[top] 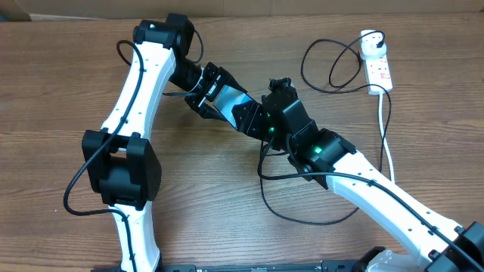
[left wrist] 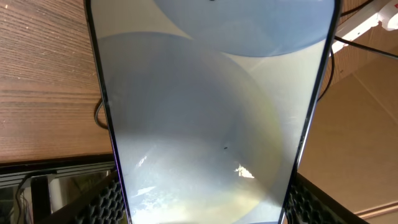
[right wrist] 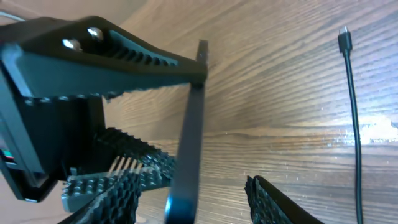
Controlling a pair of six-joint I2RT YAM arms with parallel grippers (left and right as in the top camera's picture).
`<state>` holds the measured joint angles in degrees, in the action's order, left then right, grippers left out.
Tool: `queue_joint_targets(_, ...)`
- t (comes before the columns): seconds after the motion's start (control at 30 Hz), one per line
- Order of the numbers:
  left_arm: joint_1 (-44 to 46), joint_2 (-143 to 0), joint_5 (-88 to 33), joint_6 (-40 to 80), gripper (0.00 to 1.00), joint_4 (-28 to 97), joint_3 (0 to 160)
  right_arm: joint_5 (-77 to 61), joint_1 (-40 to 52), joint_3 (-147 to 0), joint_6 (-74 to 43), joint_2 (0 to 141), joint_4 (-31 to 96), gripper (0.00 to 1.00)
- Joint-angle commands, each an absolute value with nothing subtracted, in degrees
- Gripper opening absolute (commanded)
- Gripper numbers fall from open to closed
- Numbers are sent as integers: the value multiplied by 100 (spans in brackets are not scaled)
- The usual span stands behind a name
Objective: Plug charger to phone and switch on socket
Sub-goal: 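Close the right gripper on the phone's side edge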
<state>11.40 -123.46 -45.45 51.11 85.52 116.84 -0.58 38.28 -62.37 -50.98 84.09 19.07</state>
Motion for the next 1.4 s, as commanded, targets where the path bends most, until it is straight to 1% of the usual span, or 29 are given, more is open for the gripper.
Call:
queue_joint_targets(0.0,1271,-12363,-4759,5192,4,8545,11832,62,3830,-6379,-5122,8490,1844,52)
queue_joint_targets(0.13,1380,-12363,-4742,5214,4,8541,11832,174,3837,-6379,-5124,8499,1850,48)
queue_joint_targets(0.43,1444,-12363,-4748,5277,4,8527,11832,447,3896,-6379,-5127,8499,1848,42)
queue_joint_targets(0.47,1444,-12363,-4748,5277,2,8527,11832,447,3896,-6379,-5127,8499,1846,41)
queue_joint_targets(0.5,1446,-12363,-4748,5280,4,8527,11832,447,3896,-6379,-5127,8499,1846,39)
queue_joint_targets(0.7,1457,-12363,-4748,5341,4,8523,11832,447,3907,-6379,-5129,8499,1850,31)
queue_joint_targets(0.93,1472,-12363,-4764,5341,4,8523,11832,449,3944,-6379,-5216,8499,1859,28)
queue_joint_targets(1.07,1472,-12363,-4768,5343,4,8523,11832,447,3944,-6379,-5231,8499,1876,23)
queue_joint_targets(1.37,1472,-12363,-4766,5341,4,8521,11832,447,3944,-6379,-5231,8499,1984,8)
